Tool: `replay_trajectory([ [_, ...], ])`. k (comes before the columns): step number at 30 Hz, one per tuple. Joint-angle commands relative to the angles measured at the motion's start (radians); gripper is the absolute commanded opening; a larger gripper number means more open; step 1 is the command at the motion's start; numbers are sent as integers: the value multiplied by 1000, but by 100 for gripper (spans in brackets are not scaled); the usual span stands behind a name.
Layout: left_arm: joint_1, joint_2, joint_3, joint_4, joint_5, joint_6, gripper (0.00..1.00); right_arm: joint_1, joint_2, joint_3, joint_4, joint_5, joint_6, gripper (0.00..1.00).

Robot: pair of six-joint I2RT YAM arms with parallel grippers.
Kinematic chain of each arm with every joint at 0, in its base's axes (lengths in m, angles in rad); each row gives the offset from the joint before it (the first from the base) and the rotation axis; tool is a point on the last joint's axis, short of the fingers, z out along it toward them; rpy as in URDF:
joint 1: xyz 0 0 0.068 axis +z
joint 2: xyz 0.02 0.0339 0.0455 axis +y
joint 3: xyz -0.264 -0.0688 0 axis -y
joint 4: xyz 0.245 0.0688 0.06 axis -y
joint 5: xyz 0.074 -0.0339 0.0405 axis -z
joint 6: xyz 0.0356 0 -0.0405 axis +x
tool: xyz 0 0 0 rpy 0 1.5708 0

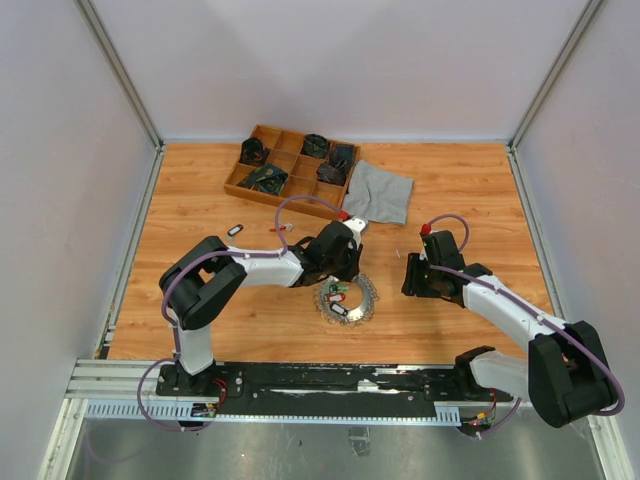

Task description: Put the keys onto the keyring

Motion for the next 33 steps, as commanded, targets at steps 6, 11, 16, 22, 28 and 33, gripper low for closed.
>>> replay_trajectory([
  [6, -8, 20, 8, 6, -33, 15, 9, -16, -13, -19, 14, -2, -14, 41],
  [11, -8, 19, 14, 2, -38, 26, 0, -15, -16, -19, 14, -3, -16, 41],
  [16, -8, -2, 10, 24, 22, 45, 1, -16, -35, -13, 28, -43, -29, 42],
  [22, -13, -79, -38, 74, 76, 64, 0, -15, -168, -43, 73, -108, -26, 45],
  [28, -45, -203, -106, 99, 53, 102, 0, -15, -404, -110, 146, -146, -25, 55],
  [33, -87, -285, -136, 92, 37, 130, 0, -16, -552, -171, 210, -160, -4, 62],
])
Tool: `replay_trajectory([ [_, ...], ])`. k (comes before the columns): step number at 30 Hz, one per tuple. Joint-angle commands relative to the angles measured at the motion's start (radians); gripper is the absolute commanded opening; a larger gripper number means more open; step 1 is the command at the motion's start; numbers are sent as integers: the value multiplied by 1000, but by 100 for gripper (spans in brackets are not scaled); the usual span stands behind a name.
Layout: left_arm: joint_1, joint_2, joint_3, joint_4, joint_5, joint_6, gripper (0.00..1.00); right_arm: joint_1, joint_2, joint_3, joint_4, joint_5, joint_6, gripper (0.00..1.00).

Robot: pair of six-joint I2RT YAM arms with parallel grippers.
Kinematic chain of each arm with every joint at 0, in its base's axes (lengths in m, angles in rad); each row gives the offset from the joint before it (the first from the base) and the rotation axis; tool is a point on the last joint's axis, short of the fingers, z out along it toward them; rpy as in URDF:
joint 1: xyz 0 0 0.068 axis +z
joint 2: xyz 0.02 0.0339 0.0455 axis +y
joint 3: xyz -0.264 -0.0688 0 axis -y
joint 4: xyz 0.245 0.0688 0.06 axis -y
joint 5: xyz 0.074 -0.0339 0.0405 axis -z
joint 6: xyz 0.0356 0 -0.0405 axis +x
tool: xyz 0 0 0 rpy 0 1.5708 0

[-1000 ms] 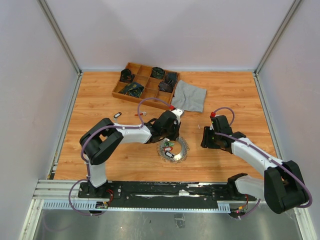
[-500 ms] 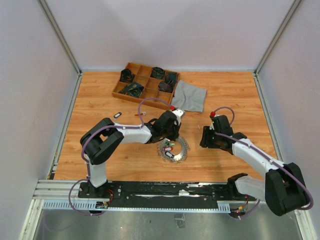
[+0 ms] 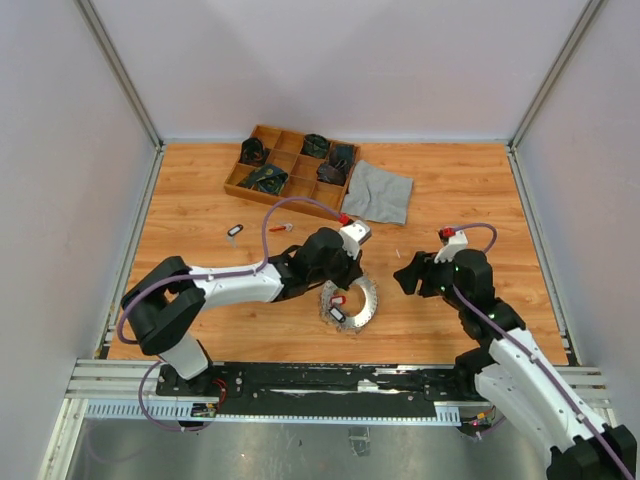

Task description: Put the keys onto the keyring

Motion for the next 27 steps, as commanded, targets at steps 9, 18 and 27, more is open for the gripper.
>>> replay_trajectory([
  [9, -70, -300, -119, 71, 77, 58, 1, -15, -280, -9, 27, -263, -193, 67],
  [18, -70, -559, -235, 121, 277, 65, 1, 4, -280, 47, 132, -675, -277, 46],
  [27, -70, -727, -294, 125, 347, 80, 0, 337, -123, 185, 117, -579, -424, 39],
])
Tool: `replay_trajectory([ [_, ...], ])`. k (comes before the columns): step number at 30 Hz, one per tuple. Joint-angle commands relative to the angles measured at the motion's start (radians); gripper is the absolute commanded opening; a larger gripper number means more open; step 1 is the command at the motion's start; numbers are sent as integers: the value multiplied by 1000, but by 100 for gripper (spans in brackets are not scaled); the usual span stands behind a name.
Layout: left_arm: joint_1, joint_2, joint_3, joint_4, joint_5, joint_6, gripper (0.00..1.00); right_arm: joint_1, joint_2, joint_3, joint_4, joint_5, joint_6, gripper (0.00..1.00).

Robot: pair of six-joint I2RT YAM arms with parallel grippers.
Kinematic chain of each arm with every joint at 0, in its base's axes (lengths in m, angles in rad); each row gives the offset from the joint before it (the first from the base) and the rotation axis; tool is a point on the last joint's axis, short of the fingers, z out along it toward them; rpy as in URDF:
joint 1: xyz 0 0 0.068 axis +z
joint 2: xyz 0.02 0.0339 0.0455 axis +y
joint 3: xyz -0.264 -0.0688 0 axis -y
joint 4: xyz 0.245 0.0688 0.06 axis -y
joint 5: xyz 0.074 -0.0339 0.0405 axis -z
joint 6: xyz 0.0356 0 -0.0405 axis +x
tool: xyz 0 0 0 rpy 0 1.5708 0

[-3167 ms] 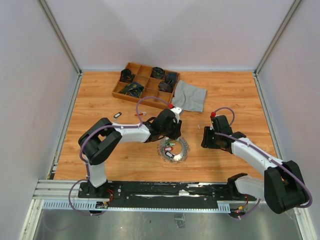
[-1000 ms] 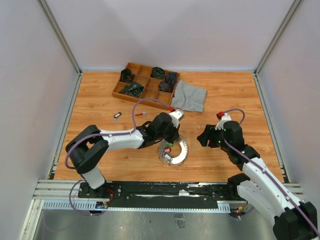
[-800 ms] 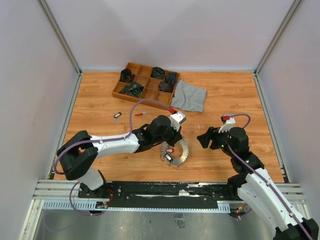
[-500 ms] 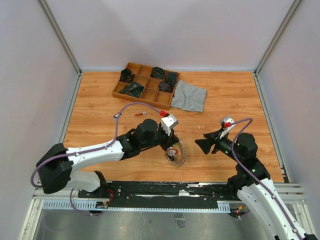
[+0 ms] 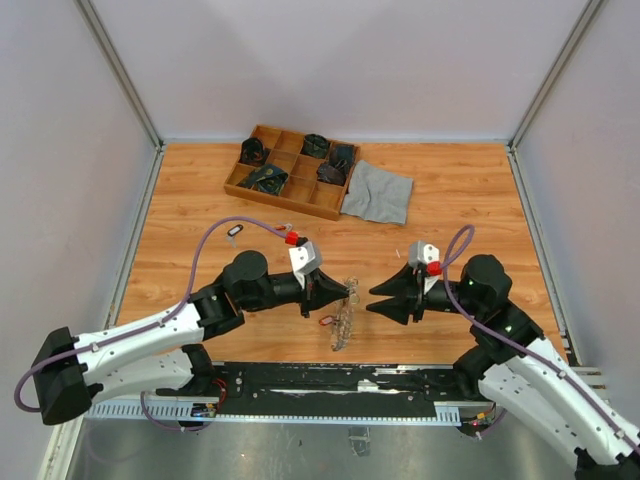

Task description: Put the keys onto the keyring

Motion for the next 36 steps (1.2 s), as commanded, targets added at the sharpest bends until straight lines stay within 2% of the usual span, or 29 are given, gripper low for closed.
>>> replay_trajectory([
  [1, -8, -67, -8, 52, 45, 27, 0, 174, 87, 87, 19, 67, -118, 35],
  [5, -6, -113, -21, 31, 32, 30, 0, 253, 163, 133, 2, 134, -139, 28],
  [8, -7, -152, -29, 9, 22, 34, 0, 267, 178, 142, 15, 149, -124, 27],
  [10, -7, -178, -32, -11, 17, 37, 1, 272, 173, 141, 24, 164, -114, 29],
  [12, -7, -198, -35, -25, 18, 42, 1, 276, 176, 141, 28, 182, -108, 39],
  [14, -7, -212, -37, -37, 20, 47, 1, 279, 188, 142, 35, 185, -104, 41],
  [26, -6, -234, -39, -57, 21, 62, 1, 323, 317, 204, 76, 58, -94, 44],
  [28, -6, -236, -41, -59, 18, 63, 0, 331, 328, 209, 76, 41, -94, 43],
  [33, -7, -241, -41, -65, -9, 63, 0, 344, 333, 224, 41, 21, -96, 31],
  [36, -6, -241, -43, -72, -33, 63, 1, 346, 315, 225, 23, 30, -97, 29],
])
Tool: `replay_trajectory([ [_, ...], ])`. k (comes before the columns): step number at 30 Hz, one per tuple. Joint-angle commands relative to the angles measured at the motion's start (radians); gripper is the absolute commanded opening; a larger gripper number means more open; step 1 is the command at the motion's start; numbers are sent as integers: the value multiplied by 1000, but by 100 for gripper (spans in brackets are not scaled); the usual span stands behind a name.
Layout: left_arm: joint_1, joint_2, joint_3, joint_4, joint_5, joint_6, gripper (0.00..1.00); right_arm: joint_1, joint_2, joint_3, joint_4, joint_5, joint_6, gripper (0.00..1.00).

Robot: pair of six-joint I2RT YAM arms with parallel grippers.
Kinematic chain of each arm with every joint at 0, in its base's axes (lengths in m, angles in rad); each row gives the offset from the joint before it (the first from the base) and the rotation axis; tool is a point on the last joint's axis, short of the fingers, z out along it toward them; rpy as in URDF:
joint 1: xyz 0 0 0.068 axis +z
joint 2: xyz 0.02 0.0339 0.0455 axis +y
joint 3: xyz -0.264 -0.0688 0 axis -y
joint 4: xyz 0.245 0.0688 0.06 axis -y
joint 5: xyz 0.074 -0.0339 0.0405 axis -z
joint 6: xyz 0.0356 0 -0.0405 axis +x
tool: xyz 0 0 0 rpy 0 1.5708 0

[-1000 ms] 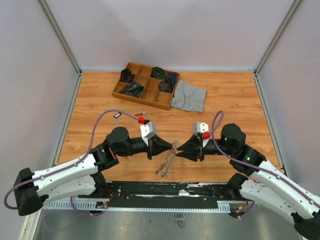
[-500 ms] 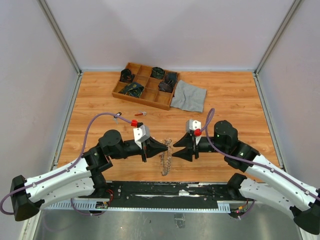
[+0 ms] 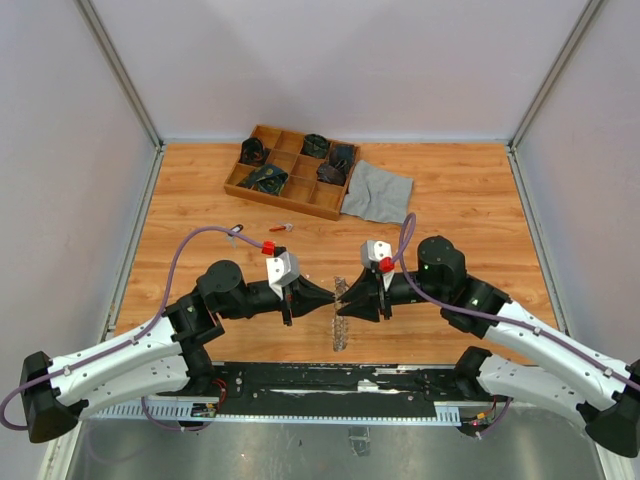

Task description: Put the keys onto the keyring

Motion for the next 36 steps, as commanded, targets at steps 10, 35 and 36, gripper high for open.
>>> replay_trajectory([
  [10, -5, -18, -3, 16, -116, 5, 0, 27, -59, 48, -51, -59, 11, 29],
  [35, -5, -90, 45, -98, -171, -32, 1, 38, -110, 88, -254, 699, 52, 43],
  [36, -5, -97, 55, -113, -187, -42, 1, 37, -86, 100, -272, 730, 58, 44],
])
